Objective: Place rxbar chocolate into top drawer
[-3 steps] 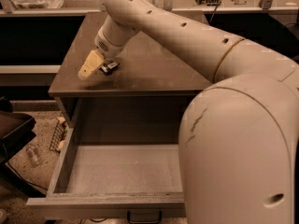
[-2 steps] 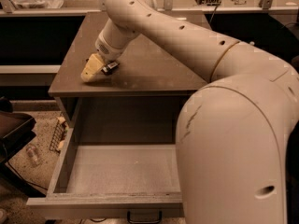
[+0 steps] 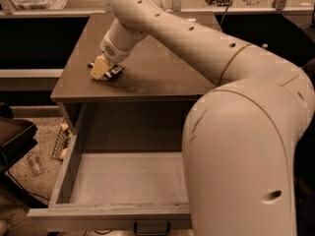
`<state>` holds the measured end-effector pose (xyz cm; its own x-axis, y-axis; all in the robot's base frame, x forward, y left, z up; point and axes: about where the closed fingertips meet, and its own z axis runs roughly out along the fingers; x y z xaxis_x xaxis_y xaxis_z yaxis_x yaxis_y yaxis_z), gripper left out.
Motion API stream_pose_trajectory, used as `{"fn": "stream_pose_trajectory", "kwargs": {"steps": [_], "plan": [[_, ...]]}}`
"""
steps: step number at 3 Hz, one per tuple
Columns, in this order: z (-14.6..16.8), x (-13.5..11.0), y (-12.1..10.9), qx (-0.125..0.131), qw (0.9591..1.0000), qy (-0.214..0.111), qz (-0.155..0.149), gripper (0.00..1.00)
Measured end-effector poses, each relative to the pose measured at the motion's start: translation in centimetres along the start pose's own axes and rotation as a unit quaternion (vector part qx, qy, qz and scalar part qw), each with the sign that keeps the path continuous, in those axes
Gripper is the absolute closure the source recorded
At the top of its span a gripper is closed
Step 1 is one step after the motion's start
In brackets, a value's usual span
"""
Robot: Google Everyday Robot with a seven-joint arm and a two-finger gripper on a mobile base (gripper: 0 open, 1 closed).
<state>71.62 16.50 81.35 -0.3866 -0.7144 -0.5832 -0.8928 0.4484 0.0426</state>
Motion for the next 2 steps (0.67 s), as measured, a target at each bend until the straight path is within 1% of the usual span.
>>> {"fn": "stream_pose_trajectory", "kwargs": {"steps": [1,2], "plan": [[-0.5,-0.4,0.0,0.0,1.0,0.0,0.0,1.0],[-1.8,-0.2,-0.9,0.004,0.9999,-0.011,0.008,1.0]]}}
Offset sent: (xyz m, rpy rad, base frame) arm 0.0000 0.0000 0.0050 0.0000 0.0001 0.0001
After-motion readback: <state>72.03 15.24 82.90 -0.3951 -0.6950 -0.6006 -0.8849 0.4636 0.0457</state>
